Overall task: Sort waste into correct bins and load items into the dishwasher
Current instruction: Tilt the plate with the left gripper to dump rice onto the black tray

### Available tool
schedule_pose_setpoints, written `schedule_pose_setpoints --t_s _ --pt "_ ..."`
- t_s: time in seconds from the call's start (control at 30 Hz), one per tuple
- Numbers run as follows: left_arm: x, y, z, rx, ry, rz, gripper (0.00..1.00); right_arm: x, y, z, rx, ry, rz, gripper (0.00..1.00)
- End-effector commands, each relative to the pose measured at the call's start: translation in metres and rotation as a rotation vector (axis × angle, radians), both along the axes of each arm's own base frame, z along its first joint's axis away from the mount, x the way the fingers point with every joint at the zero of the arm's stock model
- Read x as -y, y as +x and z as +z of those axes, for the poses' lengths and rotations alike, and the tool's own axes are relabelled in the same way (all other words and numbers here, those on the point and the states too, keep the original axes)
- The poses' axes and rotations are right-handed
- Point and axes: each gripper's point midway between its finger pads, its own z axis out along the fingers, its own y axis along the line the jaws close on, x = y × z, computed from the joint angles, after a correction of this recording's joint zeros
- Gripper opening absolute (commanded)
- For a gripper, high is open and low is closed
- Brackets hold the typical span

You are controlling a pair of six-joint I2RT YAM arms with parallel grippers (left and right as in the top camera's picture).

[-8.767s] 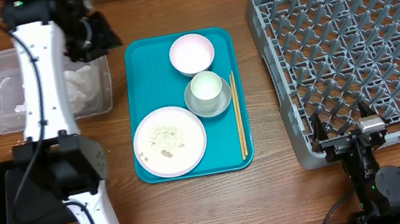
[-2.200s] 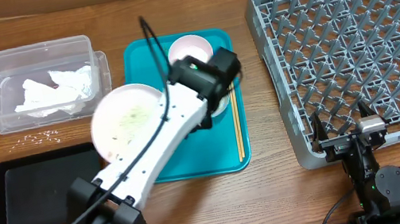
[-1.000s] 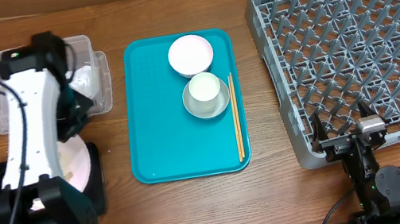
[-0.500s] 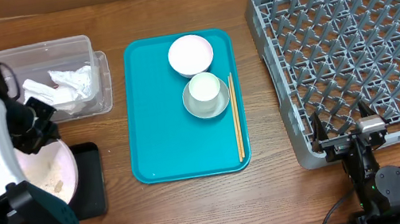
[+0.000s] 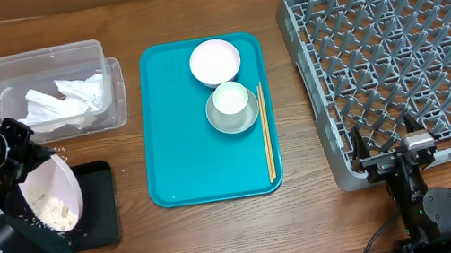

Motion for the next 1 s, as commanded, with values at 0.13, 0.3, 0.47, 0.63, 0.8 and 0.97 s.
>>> schedule_pose_setpoints --t_s 0.13,0.3,0.47,0.63,0.8,0.97 --pt "0.013 0.012 0.024 0.170 -0.118 -0.063 0.05 0.001 0.000 -0.001 0.007 0.000 -0.010 1.00" --pt "0.012 0.011 0.033 0.219 -0.184 -0.040 0.04 0.001 0.000 -0.001 0.007 0.000 -0.010 1.00" --pt "0.003 0.007 0.037 0.244 -0.206 -0.013 0.04 0.001 0.000 -0.001 0.007 0.000 -0.010 1.00" --pt "-0.015 0.005 0.045 0.321 -0.226 0.030 0.04 0.001 0.000 -0.001 0.007 0.000 -0.010 1.00" --pt "-0.022 -0.006 0.060 0.403 -0.300 0.061 0.04 0.001 0.000 -0.001 0.007 0.000 -0.010 1.00" --pt "-0.026 -0.019 0.067 0.443 -0.321 0.048 0.04 0.001 0.000 -0.001 0.007 0.000 -0.010 1.00"
